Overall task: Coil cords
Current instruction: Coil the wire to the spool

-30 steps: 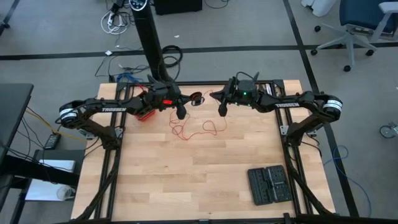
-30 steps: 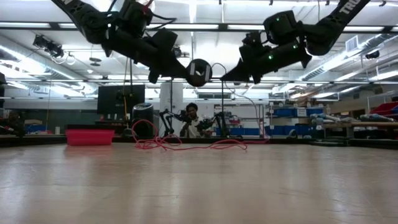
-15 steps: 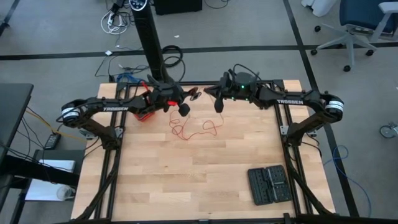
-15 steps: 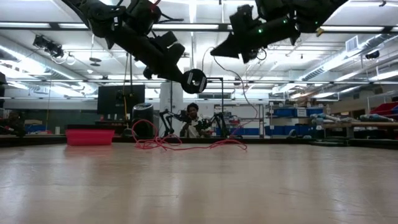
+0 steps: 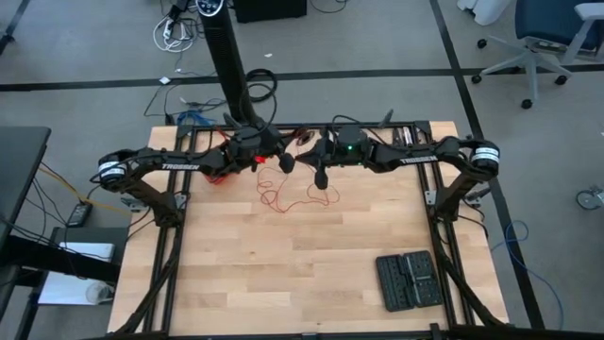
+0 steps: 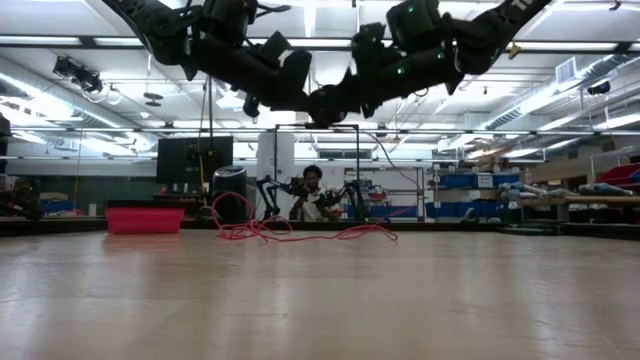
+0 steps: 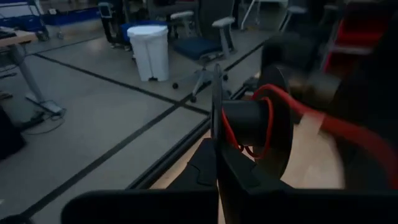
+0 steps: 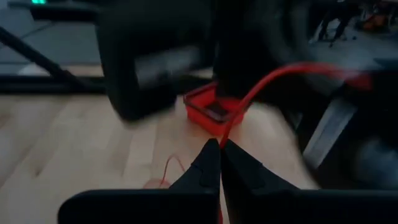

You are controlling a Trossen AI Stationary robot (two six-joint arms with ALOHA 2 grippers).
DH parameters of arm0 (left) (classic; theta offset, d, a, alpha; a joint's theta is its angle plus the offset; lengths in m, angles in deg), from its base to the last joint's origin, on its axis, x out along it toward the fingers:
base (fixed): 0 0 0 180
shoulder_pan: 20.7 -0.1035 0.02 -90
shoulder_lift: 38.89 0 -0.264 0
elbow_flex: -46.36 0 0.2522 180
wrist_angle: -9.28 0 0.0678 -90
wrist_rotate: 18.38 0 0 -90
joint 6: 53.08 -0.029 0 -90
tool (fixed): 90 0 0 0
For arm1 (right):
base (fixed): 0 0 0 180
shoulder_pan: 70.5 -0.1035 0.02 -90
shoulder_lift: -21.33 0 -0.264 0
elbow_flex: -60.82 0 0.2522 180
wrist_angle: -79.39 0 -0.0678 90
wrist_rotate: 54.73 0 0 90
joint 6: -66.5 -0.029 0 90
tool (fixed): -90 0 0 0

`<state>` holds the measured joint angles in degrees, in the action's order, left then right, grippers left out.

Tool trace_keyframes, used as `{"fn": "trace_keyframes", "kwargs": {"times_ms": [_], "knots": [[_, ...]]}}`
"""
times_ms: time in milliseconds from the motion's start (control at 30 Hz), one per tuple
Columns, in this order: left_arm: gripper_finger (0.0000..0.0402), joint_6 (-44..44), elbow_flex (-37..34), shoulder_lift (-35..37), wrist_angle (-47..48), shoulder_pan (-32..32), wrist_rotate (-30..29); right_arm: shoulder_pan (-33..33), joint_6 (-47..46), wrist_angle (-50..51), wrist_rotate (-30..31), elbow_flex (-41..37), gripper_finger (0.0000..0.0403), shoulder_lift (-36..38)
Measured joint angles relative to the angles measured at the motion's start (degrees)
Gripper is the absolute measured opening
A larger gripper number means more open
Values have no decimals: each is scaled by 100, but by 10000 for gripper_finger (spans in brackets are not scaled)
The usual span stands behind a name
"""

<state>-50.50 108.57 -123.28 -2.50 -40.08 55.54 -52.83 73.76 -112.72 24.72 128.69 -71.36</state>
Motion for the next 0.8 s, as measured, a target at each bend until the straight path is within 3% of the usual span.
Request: {"fn": "trace_keyframes", "kwargs": {"times_ms": [133, 267, 467, 800], "knots": [[0, 354, -2, -1, -291, -7, 73, 46, -13, 32, -11, -9, 1, -337], [0, 513, -2, -1, -565, -11, 642, 174, -96, 107, 263, -9, 1, -546], [0, 420, -13, 141, -289, -70, 1106, 481, 76, 1174, 462, -6, 7, -195], [0, 211, 2, 211, 351, -334, 1301, 635, 37, 1687, 176, -13, 72, -119]]}}
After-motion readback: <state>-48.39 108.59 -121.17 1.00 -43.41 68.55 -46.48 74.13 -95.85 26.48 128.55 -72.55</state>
